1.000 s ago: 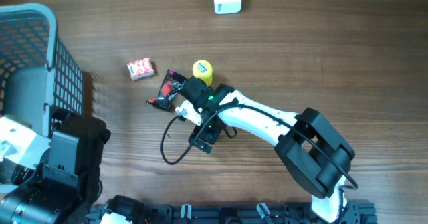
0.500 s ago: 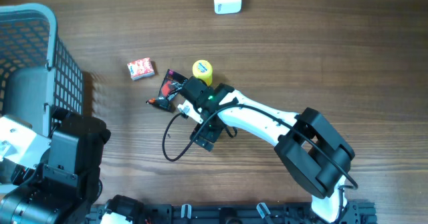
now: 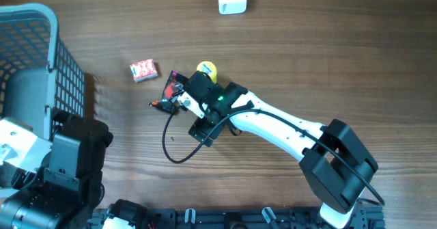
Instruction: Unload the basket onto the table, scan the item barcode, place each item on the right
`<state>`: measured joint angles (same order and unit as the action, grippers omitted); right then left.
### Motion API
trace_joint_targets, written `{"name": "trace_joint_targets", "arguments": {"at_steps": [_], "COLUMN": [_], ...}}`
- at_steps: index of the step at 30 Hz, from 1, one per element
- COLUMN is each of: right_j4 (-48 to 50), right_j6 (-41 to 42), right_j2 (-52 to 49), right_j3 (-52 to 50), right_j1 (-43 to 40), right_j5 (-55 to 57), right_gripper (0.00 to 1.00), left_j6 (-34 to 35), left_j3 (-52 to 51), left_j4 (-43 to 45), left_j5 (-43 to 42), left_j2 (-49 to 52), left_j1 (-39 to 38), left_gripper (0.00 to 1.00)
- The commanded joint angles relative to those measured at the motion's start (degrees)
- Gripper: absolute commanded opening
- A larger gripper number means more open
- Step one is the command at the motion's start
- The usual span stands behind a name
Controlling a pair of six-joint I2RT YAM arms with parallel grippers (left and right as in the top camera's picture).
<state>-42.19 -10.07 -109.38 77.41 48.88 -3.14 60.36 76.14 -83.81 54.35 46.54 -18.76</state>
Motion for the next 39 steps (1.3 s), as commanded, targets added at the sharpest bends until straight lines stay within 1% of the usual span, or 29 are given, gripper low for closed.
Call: {"name": "trace_joint_targets", "arguments": {"at_steps": [1, 10, 17, 26, 33, 37, 39], "right_j4": [2.16, 3.5, 5.14, 5.46, 0.44, -3.34, -6.08], "right_j6": [1.05, 1.2, 3.26, 4.57, 5.88, 7.78, 10.32], "right_j2": [0.96, 0.79, -3.69, -3.54, -3.19, -2.73, -2.71], "right_j3": [0.96, 0.87, 0.85, 1.03, 2.08, 4.66, 7.02], "right_j1": [0.07, -0.63, -0.63, -0.57, 0.46, 1.09, 1.22], "right_j5": [0.85, 3.32, 3.08, 3.13, 3.15, 3.76, 3.76], "right_gripper": [1.0, 1.0, 0.99, 1.0, 1.0, 1.0, 1.0], "left_j6": [0.96, 0.96, 0.98, 0.98, 0.98, 0.98, 0.98], "left_j3": [0.26, 0.26, 0.26, 0.26, 0.26, 0.26, 0.26], "left_j4": [-0.04, -0.04, -0.02, -0.02, 0.0, -0.02, -0.02], "left_j5": [0.33, 0.11, 0.13, 0.13, 0.13, 0.13, 0.11], "left_j2": [-0.15, -0.15, -0.15, -0.15, -0.15, -0.15, -0.15], "left_j1": [0.35, 0.35, 0.35, 0.35, 0.35, 0.35, 0.35], "left_gripper": [1.0, 1.0, 1.0, 1.0, 1.0, 1.0, 1.0]}}
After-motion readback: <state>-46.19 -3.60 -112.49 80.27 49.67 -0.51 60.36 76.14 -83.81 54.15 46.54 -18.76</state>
